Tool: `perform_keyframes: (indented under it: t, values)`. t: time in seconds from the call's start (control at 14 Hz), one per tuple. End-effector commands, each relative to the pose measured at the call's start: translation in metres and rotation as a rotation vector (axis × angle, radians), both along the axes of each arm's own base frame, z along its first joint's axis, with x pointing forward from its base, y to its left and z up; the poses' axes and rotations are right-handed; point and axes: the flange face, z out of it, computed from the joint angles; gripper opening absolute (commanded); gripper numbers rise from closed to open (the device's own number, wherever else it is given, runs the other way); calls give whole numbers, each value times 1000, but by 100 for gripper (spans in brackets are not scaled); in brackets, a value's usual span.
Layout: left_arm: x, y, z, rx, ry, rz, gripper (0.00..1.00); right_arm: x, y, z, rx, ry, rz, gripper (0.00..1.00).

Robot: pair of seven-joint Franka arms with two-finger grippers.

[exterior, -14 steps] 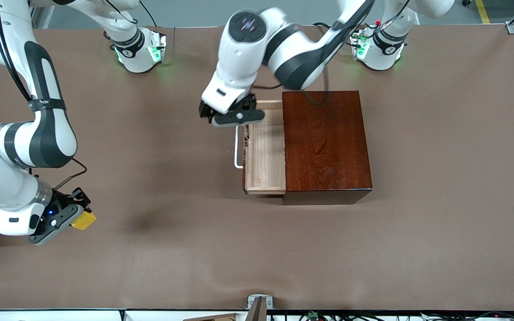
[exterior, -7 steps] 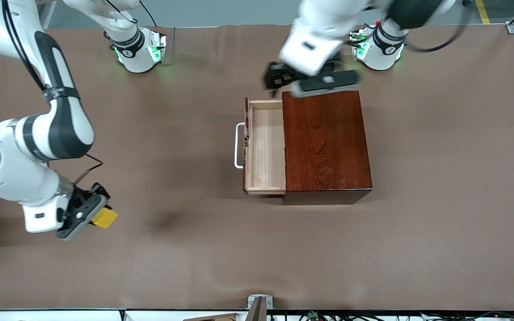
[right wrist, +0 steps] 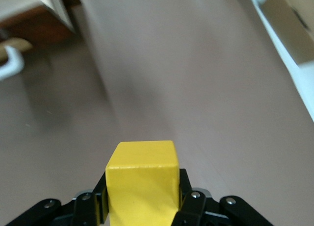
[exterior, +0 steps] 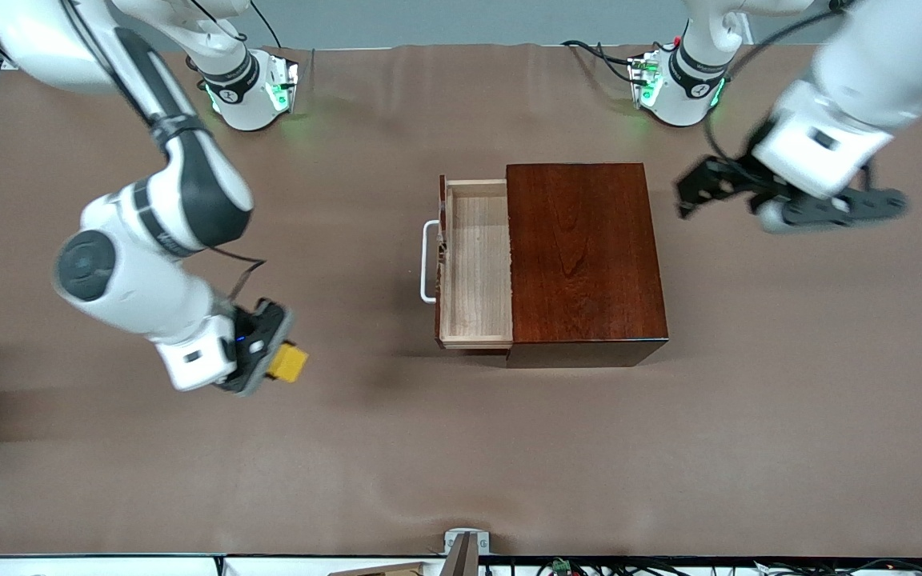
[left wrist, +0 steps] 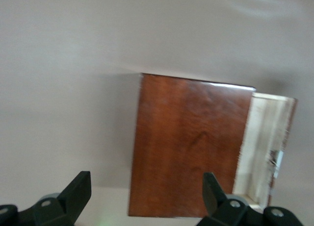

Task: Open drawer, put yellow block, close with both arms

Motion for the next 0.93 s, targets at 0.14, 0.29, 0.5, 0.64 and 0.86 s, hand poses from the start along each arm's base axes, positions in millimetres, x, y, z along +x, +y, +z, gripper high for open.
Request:
perform_keyframes:
  t: [0.14,0.29,0.5,0.64,0.86]
  values:
    - [8,55,-19,63,-28,-42,100,-45,136,3,-51,-67,275,0]
    - [17,91,-24,63,-46,-108,100,-78,196,-8,-93,-91,391,0]
    - [28,123,-35,57,-49,-120,100,-112,246,-20,-94,-83,462,0]
    - [29,122,-38,58,-48,-121,100,-121,257,-30,-108,-72,468,0]
    - [30,114,-39,69,-51,-133,100,-122,264,-47,-121,-61,469,0]
